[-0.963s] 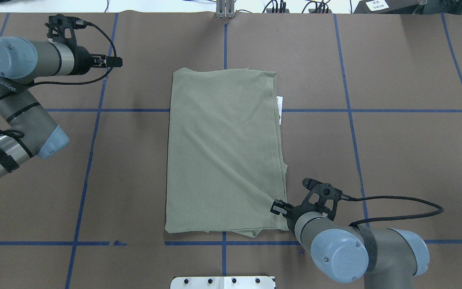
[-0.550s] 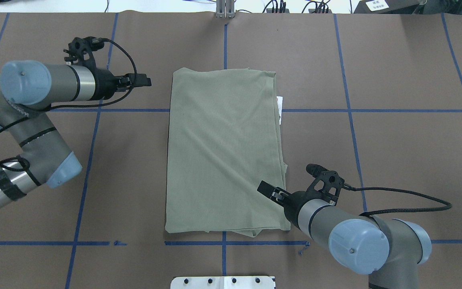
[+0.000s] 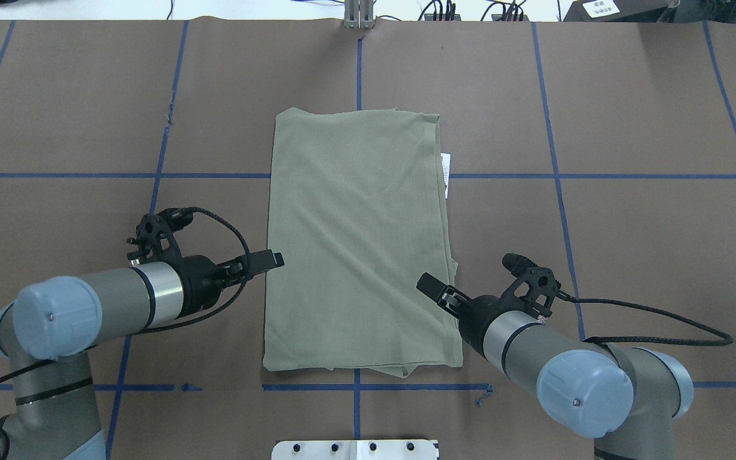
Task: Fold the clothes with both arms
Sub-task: 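Move both grippers down to the shirt corners nearest the robot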
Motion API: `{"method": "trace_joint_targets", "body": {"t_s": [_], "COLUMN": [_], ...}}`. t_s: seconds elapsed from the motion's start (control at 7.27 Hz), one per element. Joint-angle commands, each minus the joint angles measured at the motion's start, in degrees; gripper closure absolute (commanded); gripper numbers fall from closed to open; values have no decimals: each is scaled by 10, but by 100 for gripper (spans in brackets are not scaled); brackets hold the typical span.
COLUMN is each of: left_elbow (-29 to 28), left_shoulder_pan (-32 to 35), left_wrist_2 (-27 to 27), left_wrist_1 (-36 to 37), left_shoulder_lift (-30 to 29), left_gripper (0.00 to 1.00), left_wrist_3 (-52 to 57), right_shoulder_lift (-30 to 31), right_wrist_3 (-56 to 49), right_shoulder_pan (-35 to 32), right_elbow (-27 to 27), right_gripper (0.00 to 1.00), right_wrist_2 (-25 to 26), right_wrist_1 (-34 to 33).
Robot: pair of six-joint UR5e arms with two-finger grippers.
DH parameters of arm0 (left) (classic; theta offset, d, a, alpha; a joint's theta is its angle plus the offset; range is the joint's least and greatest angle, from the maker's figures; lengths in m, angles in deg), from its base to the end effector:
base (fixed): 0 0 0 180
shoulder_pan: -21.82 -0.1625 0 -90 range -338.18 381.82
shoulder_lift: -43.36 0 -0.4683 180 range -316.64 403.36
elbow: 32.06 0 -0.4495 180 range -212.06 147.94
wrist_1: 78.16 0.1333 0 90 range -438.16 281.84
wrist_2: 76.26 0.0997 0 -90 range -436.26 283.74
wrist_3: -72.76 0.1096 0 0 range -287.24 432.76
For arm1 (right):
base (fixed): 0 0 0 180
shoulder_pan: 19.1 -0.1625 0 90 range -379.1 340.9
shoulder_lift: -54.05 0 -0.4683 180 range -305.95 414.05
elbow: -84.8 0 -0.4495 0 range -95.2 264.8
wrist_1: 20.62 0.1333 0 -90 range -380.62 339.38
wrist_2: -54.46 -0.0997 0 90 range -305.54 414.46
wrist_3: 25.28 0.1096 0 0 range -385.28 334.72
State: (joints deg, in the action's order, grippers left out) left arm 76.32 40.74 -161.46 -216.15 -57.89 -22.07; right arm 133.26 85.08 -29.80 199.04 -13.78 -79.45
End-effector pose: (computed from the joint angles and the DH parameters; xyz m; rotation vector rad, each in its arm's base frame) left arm 0.5310 -0.3326 0.3256 0.2380 1.3461 -0.4052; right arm -0.5466 -0.2803 0.3144 0.2443 -1.1902 0.6944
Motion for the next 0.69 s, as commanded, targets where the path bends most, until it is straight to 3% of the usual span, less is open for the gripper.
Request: {"method": "trace_joint_targets", "body": {"t_s": [0.0,0.28,0.55], "left_elbow": [10,2,-4], "left_shoulder_pan": [-55,-97,-115], "left_wrist_2": [15,58,75], "left_wrist_1": [38,38,37], "left_shoulder_lift": [6,6,6], "left_gripper": [1,11,13], "left_wrist_3": [-60,-122,-138], "right_shoulder_lift": [0,-1,-2], "right_wrist_3": [1,4,8], "right_shoulder_pan": [-12,-12,-11], "right_elbow": [-3,-2,-2], "right_gripper": [0,0,0], "right_wrist_2": [-3,-3,-1], "right_wrist_1": [-13,-22,-22]}}
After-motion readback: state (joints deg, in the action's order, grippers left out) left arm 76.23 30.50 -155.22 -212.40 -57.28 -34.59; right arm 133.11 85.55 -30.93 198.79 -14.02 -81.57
